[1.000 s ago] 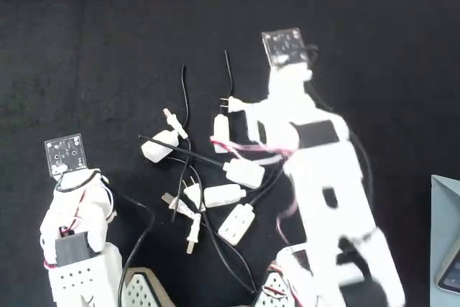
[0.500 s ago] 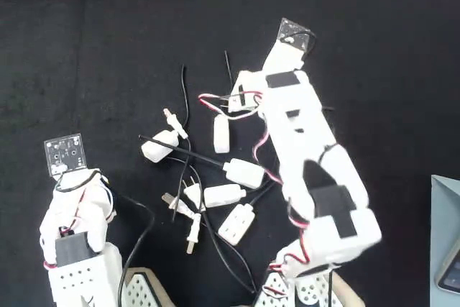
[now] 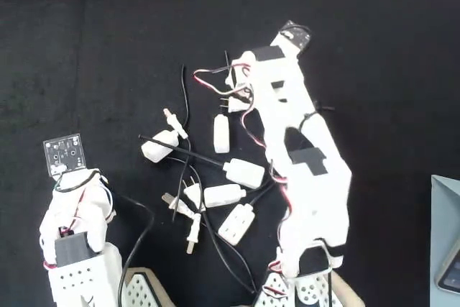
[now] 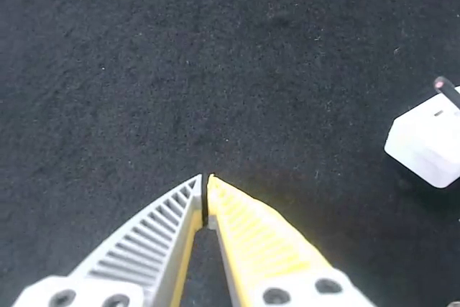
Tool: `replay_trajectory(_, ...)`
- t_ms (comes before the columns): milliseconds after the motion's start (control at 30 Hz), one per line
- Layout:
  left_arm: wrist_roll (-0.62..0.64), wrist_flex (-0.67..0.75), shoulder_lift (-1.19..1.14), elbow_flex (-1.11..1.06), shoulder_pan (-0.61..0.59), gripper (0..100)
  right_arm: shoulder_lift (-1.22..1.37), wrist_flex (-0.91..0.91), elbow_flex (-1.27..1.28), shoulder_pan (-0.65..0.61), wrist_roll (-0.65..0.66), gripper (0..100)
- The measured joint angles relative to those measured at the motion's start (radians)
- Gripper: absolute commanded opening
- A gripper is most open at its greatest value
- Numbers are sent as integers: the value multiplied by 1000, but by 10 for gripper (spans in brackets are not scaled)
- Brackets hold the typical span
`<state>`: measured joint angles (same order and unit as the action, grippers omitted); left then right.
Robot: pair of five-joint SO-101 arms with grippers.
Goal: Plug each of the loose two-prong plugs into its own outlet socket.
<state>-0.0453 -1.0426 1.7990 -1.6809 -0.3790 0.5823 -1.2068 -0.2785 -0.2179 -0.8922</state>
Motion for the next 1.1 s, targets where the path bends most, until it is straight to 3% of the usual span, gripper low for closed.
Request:
replay_trajectory(433,0,0,0,0,0,30,230,-40,-222,9,-14,9)
replay_trajectory(600,0,0,0,0,0,30,236,-86,-249,21,-14,11)
replay_trajectory(733,0,0,0,0,0,30,239,-224,-348,9,-5,11)
replay_trajectory(933,0,0,0,0,0,30,218,-477,-540,14,152,11)
replay_trajectory(1100,0,0,0,0,0,30,192,-520,-582,68,420,11)
